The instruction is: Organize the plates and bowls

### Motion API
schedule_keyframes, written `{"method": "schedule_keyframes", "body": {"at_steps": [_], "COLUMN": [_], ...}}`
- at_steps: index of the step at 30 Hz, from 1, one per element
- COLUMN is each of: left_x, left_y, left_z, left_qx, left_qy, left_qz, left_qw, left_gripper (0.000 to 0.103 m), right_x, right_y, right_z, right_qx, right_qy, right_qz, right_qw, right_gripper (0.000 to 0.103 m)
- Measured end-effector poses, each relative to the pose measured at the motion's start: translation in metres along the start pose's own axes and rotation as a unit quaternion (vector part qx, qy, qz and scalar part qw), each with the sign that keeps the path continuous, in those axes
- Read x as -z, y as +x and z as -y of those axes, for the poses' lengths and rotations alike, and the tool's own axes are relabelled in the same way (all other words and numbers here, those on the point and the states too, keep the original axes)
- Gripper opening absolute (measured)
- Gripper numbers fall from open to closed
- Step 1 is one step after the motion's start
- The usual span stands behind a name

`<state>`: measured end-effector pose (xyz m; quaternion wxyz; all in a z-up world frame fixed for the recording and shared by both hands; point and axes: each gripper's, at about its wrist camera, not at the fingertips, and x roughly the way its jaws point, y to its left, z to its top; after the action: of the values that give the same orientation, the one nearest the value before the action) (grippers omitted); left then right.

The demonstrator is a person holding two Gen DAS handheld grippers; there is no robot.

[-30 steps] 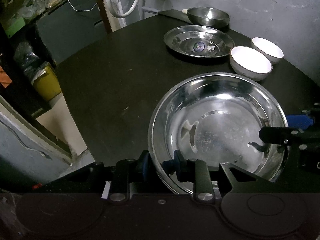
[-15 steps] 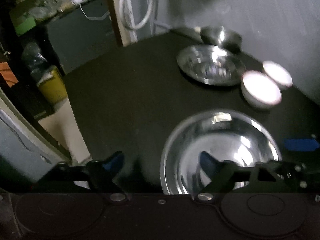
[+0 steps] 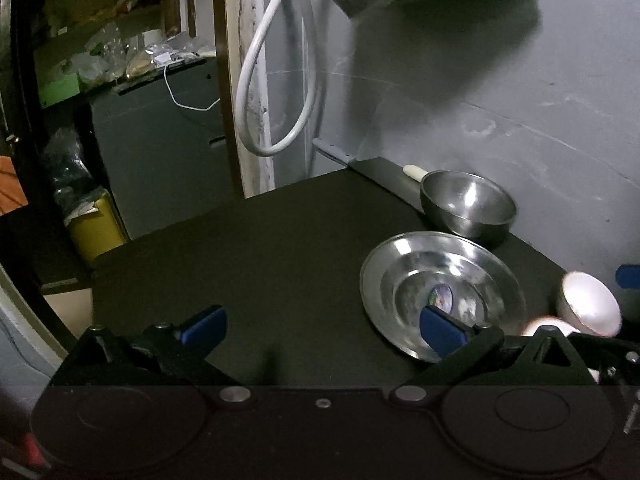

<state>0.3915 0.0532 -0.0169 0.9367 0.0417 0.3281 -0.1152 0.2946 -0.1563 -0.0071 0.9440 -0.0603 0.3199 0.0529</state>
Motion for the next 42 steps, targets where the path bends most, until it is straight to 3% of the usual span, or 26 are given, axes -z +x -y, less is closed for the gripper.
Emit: {"method": "schedule_keyframes", "body": {"at_steps": [4,16,24,26,27,30,32,42], "left_x": [-0.006,-0.002,-0.002,-0.002,-0.002,-0.002,-0.001,-0.002], "left_y": [0.027,0.058,0.066,0.067,0.068,0.069,0.069,0.040], "left_z": [0.002,0.007,0.006,0.006,0.005,0.005,0.005,-0.010], "left_qx": [0.002,0.034,0.061,0.068,0.072,0.081,0.084,0.058], "left_qy": [-0.010,-0.028,-0.048,-0.050,-0.052,-0.059,-0.059,-0.047], "left_qz": [-0.029,-0.068,-0.081,-0.085,-0.088,-0.091,-0.091,-0.069], "left_qw": [0.9995,0.9967,0.9937,0.9928,0.9921,0.9908,0.9906,0.9948], "left_gripper": [0.102,0.098,0.069,0.050,0.047,0.038,0.026,0.026], "right_x": [-0.007,-0.010,-0.011,-0.012,-0.013,-0.014,-0.015,-0.024], "right_y": [0.037,0.090,0.103,0.106,0.106,0.107,0.106,0.083], "right_z": [0.005,0.010,0.015,0.015,0.016,0.017,0.018,0.001], "right_qx": [0.044,0.034,0.016,0.007,0.001,-0.007,-0.014,-0.048], "right_qy": [-0.034,-0.055,-0.026,-0.018,-0.011,0.002,0.010,0.016], "right_qz": [-0.026,-0.054,-0.067,-0.070,-0.071,-0.071,-0.067,-0.039], "right_qw": [0.998,0.996,0.997,0.997,0.997,0.997,0.998,0.998], "right_gripper": [0.101,0.082,0.052,0.045,0.039,0.033,0.031,0.028]}}
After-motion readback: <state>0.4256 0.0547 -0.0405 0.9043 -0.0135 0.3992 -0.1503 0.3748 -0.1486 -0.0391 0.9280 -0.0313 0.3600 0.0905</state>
